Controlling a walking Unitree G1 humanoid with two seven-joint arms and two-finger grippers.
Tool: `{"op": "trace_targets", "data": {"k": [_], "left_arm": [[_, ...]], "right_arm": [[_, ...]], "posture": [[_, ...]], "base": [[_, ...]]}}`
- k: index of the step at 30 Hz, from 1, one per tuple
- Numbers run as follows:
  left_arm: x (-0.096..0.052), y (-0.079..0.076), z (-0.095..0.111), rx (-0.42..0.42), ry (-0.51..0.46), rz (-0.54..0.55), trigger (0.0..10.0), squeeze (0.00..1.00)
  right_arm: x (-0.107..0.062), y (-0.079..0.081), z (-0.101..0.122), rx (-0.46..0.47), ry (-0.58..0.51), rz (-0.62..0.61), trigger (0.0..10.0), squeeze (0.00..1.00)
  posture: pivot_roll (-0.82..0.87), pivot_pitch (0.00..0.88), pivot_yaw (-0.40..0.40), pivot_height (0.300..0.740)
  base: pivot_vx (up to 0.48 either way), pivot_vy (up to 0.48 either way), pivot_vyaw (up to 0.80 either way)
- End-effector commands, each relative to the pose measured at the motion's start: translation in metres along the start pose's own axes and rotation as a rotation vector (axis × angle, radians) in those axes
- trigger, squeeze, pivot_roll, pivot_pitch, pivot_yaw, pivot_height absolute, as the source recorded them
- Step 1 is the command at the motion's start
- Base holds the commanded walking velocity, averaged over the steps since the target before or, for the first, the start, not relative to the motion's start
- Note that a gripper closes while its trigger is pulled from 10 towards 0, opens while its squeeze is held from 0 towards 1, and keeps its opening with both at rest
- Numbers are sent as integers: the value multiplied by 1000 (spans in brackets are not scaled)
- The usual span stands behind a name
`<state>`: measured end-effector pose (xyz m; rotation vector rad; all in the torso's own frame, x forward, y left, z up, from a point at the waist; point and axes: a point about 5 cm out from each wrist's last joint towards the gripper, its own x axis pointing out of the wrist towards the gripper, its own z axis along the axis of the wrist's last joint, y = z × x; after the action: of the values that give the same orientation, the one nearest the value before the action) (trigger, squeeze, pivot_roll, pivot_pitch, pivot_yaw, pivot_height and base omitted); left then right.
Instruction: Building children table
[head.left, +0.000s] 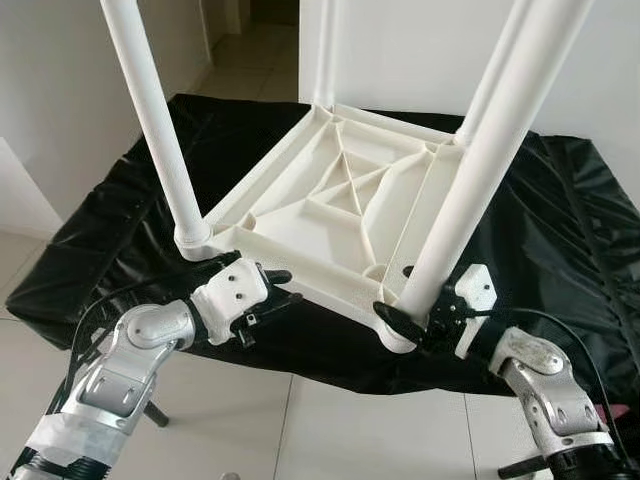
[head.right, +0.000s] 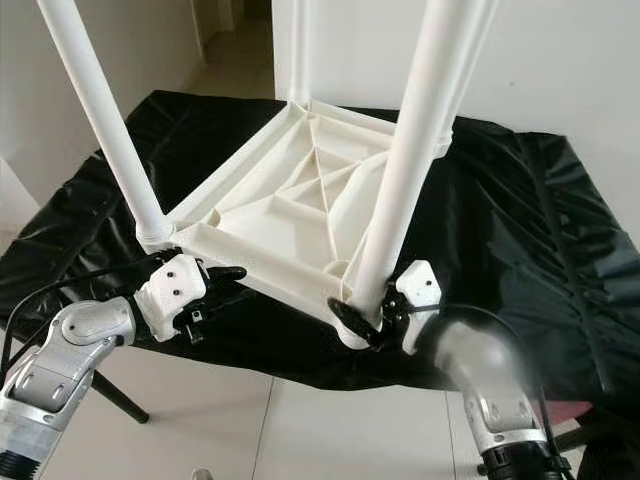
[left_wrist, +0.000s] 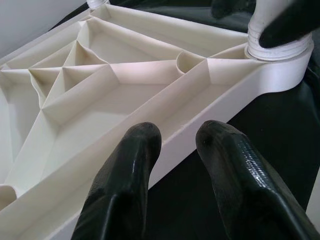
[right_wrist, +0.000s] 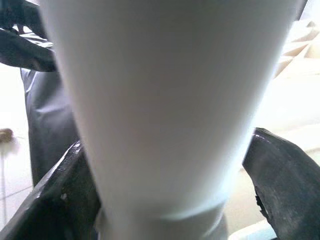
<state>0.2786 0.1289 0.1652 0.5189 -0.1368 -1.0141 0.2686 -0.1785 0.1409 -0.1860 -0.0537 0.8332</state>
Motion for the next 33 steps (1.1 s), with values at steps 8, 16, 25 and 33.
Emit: {"op": "trace_targets", "data": {"k": [8, 16, 25, 33], "left_arm": [[10, -11, -1, 5, -12, -76, 10000, 0], [21, -16, -3, -7, -9, -115, 10000, 0], [35, -12, -7, 5, 10, -122, 10000, 0], [55, -2, -10, 8, 30, -134, 10000, 0]], "right_arm": [[-14, -5, -2, 70, -29, -69, 10000, 1000], [-25, -3, 4, 110, -66, -80, 10000, 0], [-39, -2, 7, 135, -65, -46, 10000, 0], [-53, 12, 2, 122, -23, -7, 10000, 0]], "posture": [[-21, 53, 22, 740], [-34, 59, 31, 740], [-40, 71, 38, 740], [-64, 87, 52, 740]], "base": [[0, 0, 0], [0, 0, 0], [0, 0, 0], [0, 0, 0]]}}
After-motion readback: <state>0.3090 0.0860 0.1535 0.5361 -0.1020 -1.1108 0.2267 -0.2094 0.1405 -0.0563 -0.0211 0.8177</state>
